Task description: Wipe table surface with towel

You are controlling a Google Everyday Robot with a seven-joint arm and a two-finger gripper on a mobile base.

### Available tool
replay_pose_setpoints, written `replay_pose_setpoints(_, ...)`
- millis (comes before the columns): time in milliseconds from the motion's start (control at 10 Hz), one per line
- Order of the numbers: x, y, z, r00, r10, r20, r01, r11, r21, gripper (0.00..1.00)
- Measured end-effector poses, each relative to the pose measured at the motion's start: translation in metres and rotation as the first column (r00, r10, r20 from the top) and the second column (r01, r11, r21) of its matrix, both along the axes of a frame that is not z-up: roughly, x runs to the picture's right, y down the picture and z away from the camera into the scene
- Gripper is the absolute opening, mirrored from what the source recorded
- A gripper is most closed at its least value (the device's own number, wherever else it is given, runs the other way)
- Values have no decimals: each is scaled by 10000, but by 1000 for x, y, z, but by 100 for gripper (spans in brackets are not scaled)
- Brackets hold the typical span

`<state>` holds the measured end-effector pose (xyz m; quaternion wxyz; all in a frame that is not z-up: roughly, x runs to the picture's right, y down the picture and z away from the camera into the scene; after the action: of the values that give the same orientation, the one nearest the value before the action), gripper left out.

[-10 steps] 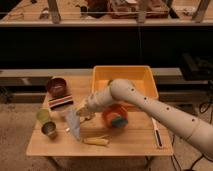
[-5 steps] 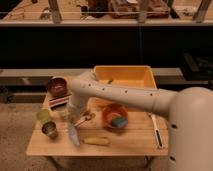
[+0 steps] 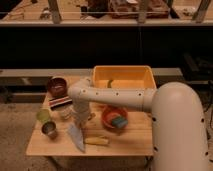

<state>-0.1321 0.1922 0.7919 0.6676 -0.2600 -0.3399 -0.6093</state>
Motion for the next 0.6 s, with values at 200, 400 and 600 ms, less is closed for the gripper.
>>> replay_pose_setpoints(200, 3, 3, 0, 9998, -66, -187, 61, 9997, -221, 0)
replay_pose_setpoints(400, 4, 3, 0, 9998, -61, -175, 57, 9998, -216, 0)
replay_pose_setpoints(600, 2, 3, 1, 9999, -71, -109, 68, 9997, -240, 0)
